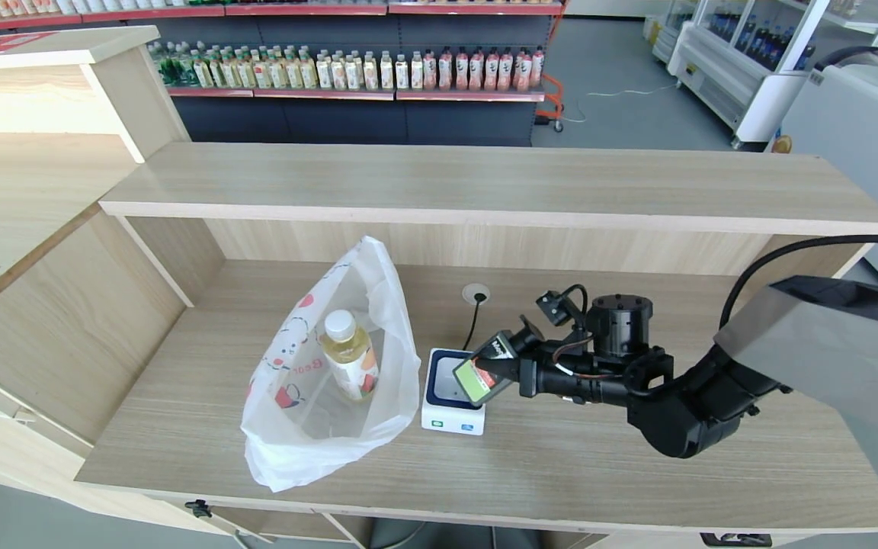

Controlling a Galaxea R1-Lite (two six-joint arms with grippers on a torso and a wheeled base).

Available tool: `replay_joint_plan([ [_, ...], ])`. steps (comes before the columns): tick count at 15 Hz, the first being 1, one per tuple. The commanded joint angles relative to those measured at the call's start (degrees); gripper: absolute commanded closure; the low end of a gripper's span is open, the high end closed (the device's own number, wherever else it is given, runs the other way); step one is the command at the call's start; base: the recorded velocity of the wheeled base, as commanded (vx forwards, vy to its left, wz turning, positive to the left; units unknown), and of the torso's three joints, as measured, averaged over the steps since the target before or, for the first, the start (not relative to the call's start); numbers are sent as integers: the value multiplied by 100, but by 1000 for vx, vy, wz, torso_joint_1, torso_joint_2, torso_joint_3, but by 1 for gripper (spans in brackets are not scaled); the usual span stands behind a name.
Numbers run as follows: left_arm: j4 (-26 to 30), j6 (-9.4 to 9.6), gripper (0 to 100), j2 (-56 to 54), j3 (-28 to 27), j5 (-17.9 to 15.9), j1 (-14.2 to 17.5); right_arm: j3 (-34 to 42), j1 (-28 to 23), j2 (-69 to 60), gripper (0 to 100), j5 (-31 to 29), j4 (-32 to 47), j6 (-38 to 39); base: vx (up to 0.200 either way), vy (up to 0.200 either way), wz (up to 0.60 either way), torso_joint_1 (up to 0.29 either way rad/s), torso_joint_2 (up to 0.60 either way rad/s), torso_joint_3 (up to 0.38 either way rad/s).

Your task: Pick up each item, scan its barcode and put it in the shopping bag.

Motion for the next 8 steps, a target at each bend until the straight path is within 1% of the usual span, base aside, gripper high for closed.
replay_joint_plan([
  [1,0,0,0,-2,0,1,0,-121,94,316,100,3,-227,71,0,0,0,0,0,0],
  [2,0,0,0,-2,0,1,0,-147,155,386,100,-5,-341,115,0,0,0,0,0,0],
  [5,0,0,0,-2,0,1,0,-384,252,738,100,-383,-517,124,0,0,0,0,0,0],
  [8,0,0,0,-2,0,1,0,-507,261,835,100,-454,-517,142,0,0,0,0,0,0],
])
